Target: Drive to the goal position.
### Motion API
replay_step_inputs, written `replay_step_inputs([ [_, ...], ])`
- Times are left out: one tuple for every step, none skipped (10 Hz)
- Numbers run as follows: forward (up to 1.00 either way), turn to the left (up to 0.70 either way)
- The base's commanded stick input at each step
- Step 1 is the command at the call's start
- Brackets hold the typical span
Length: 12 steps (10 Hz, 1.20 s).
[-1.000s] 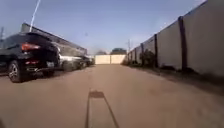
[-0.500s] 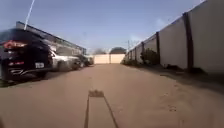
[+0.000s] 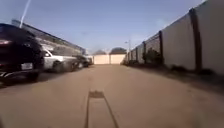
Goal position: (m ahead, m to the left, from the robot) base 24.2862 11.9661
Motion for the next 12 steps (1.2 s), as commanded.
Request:
replay_step_inputs([
  [1.0,0.0],
  [1.0,0.0],
  [1.0,0.0],
  [1.0,0.0],
  [1.0,0.0],
  [1.0,0.0],
  [1.0,0.0],
  [1.0,0.0],
  [1.0,0.0],
  [1.0,0.0],
  [1.0,0.0],
  [1.0,0.0],
])
